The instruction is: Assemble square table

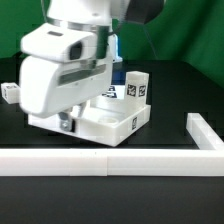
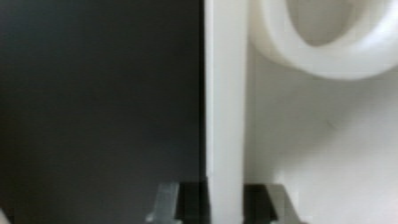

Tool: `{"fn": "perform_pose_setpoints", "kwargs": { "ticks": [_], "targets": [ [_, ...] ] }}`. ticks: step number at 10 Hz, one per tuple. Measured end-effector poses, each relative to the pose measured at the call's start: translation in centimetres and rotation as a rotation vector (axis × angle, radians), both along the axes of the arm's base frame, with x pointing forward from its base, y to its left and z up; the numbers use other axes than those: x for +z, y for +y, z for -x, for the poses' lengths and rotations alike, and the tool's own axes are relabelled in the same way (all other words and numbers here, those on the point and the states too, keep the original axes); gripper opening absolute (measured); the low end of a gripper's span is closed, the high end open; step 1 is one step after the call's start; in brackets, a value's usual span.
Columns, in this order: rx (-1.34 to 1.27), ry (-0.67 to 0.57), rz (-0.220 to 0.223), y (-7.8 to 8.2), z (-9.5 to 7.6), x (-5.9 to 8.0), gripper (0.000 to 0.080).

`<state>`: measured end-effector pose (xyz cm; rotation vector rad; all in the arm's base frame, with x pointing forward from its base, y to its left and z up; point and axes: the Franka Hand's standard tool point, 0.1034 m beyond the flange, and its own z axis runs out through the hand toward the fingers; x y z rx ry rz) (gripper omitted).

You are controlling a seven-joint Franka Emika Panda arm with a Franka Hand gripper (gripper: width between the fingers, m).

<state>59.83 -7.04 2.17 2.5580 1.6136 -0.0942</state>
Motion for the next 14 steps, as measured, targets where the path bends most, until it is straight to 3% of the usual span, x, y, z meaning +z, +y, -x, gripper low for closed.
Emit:
{"fn": "perform_pose_setpoints", "kwargs": {
  "ticks": [3,4,6,11,13,14],
  "targets": [
    [0.138,0.020,0.022,-0.5,-0.1,0.0,0.0048],
    [0.293,0.017,0.044,1.1,-2.2,0.5,0.0048],
    [0.392,-0.029,0.040,4.2,-6.2,2.0,0.0048],
    [0.371,-0.029,0.038,4.2,-6.0,1.7,0.0048],
    [0.364,-0.064,0.018,6.9,-6.3,1.0,0.0048],
    [0.370,-0.085,0.009,9.0,-7.6,0.9,0.0048]
  ]
}}
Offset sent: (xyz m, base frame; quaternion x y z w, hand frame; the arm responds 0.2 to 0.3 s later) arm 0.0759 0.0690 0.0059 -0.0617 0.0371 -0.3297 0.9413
